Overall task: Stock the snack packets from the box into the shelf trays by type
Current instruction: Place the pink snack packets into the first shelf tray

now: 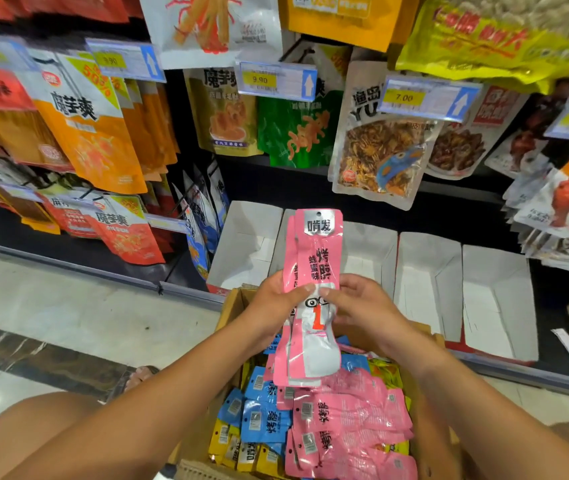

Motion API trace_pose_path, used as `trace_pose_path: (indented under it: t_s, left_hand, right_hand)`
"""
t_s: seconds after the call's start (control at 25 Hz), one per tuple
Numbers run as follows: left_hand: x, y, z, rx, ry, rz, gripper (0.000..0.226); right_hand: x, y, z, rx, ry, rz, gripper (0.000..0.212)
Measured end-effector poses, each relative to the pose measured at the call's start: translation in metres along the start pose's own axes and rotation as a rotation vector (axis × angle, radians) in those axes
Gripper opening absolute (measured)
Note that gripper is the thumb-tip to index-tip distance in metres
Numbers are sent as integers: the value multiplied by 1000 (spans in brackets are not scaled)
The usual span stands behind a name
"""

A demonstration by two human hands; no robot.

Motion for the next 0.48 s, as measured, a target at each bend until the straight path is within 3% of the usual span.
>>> trace_pose_path:
  t_s: [0.24, 0.48]
  left_hand:
    - [-36, 49, 2, 118, 73, -40, 24]
    - [-100, 94, -15, 85, 248, -62, 20]
  right_hand:
    - [39, -38, -6, -42, -77, 51, 29]
    - [97, -81, -45, -73, -181, 95, 42]
Point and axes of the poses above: each hand's wrist, its own z-axis away from the middle knuckle, its own x-axis out of the palm, y = z × x, the point moved 7 cm from there along -z, towards the middle knuckle, and after that the axes turned 7 degrees about y, right-handed, at the moved point
